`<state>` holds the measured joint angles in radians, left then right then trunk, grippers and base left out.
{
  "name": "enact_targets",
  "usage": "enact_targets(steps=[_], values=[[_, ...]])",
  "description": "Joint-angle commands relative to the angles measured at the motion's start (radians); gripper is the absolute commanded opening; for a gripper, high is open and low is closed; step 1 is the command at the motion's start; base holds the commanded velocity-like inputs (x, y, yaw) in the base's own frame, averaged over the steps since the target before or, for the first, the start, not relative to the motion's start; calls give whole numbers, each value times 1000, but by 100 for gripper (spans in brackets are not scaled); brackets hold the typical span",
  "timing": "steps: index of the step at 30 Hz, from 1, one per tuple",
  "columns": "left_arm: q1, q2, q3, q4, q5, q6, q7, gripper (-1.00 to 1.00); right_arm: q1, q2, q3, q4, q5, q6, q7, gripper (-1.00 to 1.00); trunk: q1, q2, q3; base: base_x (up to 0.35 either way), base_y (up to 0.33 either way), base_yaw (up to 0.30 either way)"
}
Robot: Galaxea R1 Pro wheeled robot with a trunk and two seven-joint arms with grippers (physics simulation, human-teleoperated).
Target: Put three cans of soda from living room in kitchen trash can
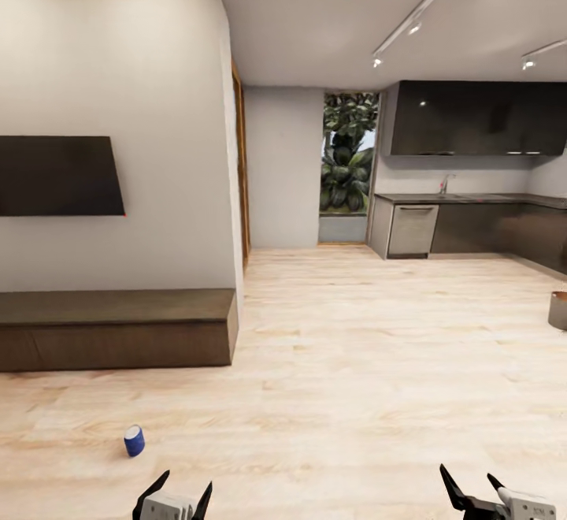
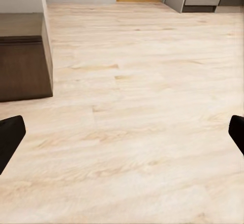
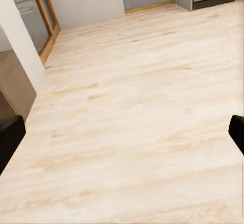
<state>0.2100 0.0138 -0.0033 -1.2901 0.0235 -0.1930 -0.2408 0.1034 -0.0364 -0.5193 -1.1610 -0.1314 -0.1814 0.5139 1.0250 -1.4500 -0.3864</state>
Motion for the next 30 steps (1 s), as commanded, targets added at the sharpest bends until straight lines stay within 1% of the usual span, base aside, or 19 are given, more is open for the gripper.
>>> enact_targets(steps=[1, 3, 4, 6, 16, 22, 30], values=[[0, 0, 0, 0, 0, 0, 0, 100, 0, 0, 0, 0, -2, 5, 0, 100, 0, 0, 0, 47, 0, -195], [0, 0, 0, 0, 0, 0, 0, 100, 0, -1, 0, 0, -4, 18, 1, 100, 0, 0, 0, 34, 0, -208], [0, 0, 0, 0, 0, 0, 0, 100, 0, -3, 1, 0, -6, 38, 1, 100, 0, 0, 0, 15, 0, -227], [-1, 0, 0, 0, 0, 0, 0, 100, -1, -4, 1, 0, -7, 46, 1, 100, 0, 0, 0, 11, 0, -232], [0, 0, 0, 0, -1, 0, 0, 100, -1, -4, 1, 0, -8, 58, 2, 100, 0, 0, 0, 23, 0, -239], [0, 0, 0, 0, -2, 1, 0, 100, -1, -4, 1, 0, -8, 60, 2, 100, 0, 0, 0, 215, 25, -243], [0, 0, 0, 0, -2, 1, -1, 100, -1, -4, 1, 0, -8, 62, 2, 100, 0, 0, -2, 310, 106, -243]])
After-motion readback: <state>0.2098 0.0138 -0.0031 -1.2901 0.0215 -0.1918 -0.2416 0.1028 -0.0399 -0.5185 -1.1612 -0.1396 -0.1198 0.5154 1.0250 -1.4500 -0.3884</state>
